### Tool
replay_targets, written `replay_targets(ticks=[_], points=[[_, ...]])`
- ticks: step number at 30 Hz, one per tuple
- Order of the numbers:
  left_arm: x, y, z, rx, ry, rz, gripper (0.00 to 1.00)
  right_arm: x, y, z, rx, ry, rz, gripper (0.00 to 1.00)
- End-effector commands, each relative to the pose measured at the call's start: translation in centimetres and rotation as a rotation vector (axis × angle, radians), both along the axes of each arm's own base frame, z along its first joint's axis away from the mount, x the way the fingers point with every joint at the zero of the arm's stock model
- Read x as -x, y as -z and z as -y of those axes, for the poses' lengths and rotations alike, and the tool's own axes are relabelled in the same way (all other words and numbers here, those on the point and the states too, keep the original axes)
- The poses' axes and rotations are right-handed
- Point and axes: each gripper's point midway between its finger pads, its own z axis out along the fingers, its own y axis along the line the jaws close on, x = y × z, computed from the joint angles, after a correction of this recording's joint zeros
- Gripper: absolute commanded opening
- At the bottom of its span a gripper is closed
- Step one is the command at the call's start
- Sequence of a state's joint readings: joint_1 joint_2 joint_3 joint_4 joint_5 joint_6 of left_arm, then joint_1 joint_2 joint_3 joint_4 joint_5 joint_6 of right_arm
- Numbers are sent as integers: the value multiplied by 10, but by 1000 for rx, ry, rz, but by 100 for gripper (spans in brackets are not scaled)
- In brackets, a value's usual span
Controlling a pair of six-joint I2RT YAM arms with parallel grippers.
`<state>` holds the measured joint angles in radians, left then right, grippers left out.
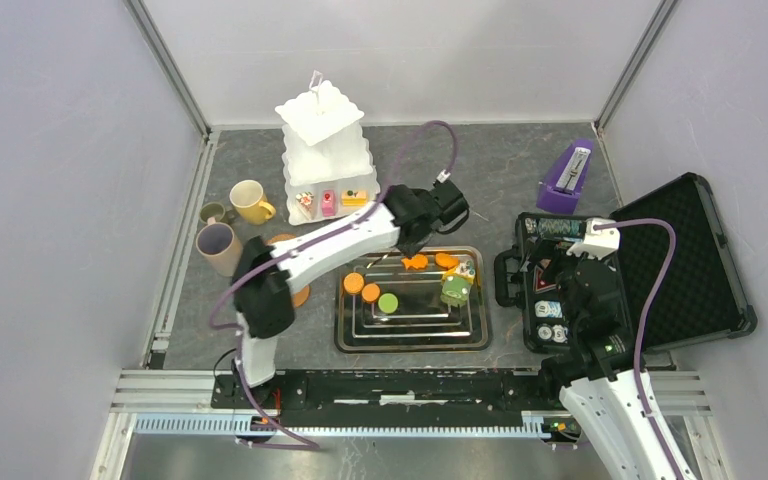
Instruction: Serve the afternoon tea
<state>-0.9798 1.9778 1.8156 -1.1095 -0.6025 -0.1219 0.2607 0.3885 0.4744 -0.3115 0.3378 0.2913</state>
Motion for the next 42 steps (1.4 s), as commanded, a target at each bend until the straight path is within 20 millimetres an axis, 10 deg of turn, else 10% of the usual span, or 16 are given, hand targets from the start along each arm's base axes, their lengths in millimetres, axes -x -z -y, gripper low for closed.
replay_targets(ticks=[1, 5, 10, 20, 42], points=[[65, -41, 34, 427, 143, -221, 56, 1, -7, 3, 4, 15, 26, 98], [120, -55, 38, 623, 440, -329, 58, 0, -4, 4, 9, 15, 23, 98], [138, -40, 31, 640, 621, -325, 58, -2, -4, 1, -2, 2, 28, 98], [117, 7, 42, 497, 674, -343, 58, 4, -12, 5, 8, 16, 42, 98], [85, 12, 55, 401, 686, -248, 67, 3, -4, 2, 2, 5, 25, 98]])
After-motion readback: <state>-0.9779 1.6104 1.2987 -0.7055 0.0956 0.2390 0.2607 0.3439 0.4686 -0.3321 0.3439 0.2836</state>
